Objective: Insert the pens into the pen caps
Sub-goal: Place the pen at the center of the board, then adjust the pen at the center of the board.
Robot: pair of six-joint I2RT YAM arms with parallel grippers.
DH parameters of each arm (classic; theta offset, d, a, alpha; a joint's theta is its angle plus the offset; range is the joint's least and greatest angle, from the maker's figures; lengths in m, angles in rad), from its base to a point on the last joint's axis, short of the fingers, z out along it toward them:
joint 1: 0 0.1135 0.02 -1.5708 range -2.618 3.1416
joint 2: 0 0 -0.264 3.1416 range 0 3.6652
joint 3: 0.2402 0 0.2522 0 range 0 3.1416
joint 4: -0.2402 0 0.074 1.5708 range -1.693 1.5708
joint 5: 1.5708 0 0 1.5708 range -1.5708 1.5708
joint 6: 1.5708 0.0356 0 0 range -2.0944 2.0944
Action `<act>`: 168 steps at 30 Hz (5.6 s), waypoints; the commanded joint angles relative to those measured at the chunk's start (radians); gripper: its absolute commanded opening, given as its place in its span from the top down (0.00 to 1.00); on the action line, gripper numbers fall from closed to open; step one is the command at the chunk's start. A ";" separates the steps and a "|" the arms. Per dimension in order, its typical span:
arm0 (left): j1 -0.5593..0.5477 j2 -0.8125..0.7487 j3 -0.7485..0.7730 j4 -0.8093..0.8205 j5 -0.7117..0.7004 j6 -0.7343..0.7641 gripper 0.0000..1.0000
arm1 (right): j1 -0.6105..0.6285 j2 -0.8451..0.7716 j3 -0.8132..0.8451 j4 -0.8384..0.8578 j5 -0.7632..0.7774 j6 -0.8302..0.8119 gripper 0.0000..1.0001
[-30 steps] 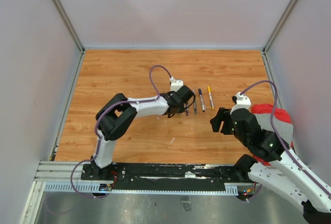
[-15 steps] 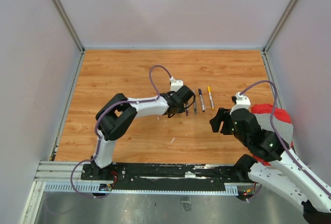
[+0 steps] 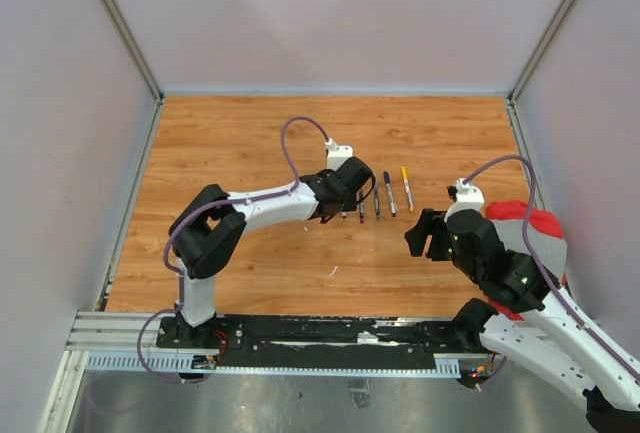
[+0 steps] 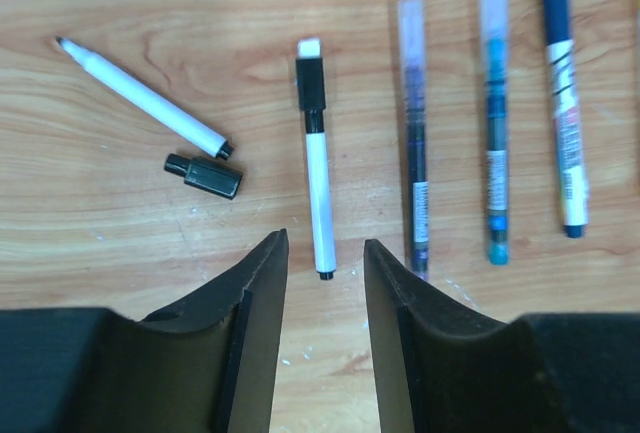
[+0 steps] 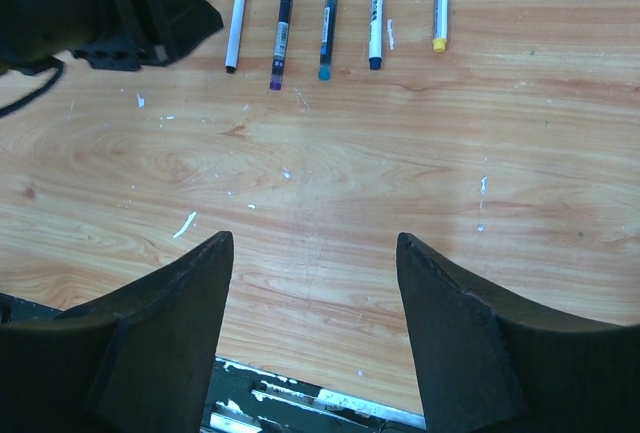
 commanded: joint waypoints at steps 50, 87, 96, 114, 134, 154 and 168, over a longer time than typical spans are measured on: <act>0.241 0.029 0.038 0.092 0.073 0.110 0.47 | -0.009 -0.061 -0.043 -0.074 -0.027 -0.005 0.29; 0.254 0.559 0.699 0.238 0.235 0.366 0.45 | -0.011 -0.069 -0.098 -0.086 -0.063 0.010 0.28; 0.266 0.591 0.702 0.216 0.262 0.353 0.45 | -0.010 -0.075 -0.103 -0.091 -0.068 0.014 0.28; 0.267 0.445 0.490 0.228 0.269 0.353 0.49 | -0.010 -0.071 -0.106 -0.087 -0.078 0.020 0.28; 0.267 0.301 0.284 0.281 0.245 0.359 0.53 | -0.010 -0.065 -0.107 -0.073 -0.102 0.027 0.28; 0.267 0.140 0.031 0.361 0.240 0.312 0.55 | -0.009 -0.055 -0.102 -0.064 -0.125 0.033 0.28; 0.266 0.074 -0.075 0.398 0.247 0.292 0.55 | -0.009 -0.045 -0.098 -0.061 -0.145 0.035 0.27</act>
